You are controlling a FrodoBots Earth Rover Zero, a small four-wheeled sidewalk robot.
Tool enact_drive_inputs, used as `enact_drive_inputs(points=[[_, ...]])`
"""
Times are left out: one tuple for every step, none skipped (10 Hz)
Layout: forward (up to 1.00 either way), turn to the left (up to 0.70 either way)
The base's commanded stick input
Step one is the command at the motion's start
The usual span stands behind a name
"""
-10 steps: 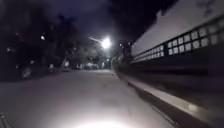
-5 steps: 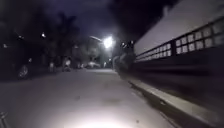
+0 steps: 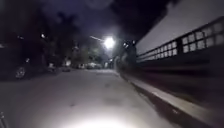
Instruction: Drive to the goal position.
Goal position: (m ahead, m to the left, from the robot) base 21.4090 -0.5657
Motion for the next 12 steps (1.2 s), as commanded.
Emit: enact_drive_inputs(points=[[0.7, 0.0], [0.7, 0.0], [0.7, 0.0], [0.7, 0.0], [0.7, -0.15], [0.7, -0.35], [0.7, -0.28], [0.7, -0.01], [0.7, 0.0], [0.7, 0.0], [0.7, 0.0], [0.7, 0.0]])
